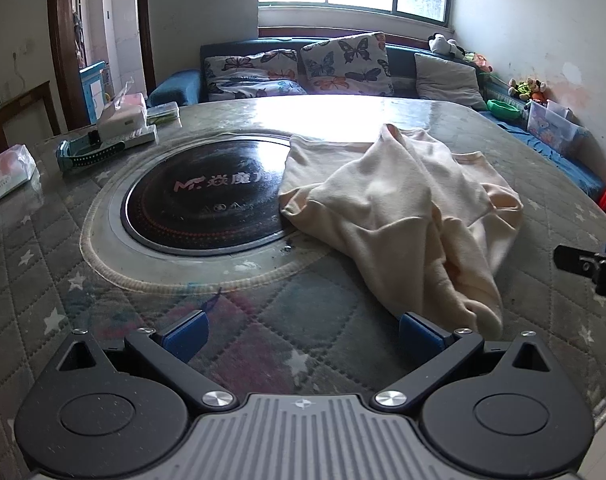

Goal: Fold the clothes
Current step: 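Move both tools toward the crumpled cream shirt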

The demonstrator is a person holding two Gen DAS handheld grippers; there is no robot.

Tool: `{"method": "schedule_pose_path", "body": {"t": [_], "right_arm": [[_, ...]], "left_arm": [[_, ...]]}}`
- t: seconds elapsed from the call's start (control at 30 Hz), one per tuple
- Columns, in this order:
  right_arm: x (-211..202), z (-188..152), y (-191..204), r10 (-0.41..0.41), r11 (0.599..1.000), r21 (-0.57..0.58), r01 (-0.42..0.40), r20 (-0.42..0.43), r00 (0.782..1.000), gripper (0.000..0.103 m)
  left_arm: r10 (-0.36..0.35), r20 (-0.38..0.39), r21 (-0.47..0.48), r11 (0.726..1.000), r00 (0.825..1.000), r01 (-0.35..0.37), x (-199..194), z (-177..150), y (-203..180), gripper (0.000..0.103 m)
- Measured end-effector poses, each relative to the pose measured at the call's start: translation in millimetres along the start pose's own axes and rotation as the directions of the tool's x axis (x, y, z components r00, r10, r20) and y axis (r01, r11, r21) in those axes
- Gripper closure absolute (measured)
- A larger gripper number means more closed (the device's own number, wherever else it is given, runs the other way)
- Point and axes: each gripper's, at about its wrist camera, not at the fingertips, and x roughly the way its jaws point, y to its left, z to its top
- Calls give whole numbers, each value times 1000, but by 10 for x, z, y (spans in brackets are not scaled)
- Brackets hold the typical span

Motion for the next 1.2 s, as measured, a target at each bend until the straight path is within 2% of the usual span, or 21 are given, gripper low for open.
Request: {"method": "schedule_pose_path", "body": {"t": [0.2, 0.5, 1.2], "right_arm": [[-132, -79, 119, 9, 1000, -28, -8, 6, 1000, 0], [-201, -98, 183, 58, 998, -28, -59, -33, 998, 0], [-277, -210, 216, 72, 997, -20, -74, -83, 994, 0]], "left_arm": [[-21, -7, -3, 1000, 1000, 21, -44, -31, -5, 0], [-49, -10, 14, 999, 999, 49, -147, -68, -78, 0], [-12, -93, 15, 1000, 996, 13, -107, -151, -159, 0]]}}
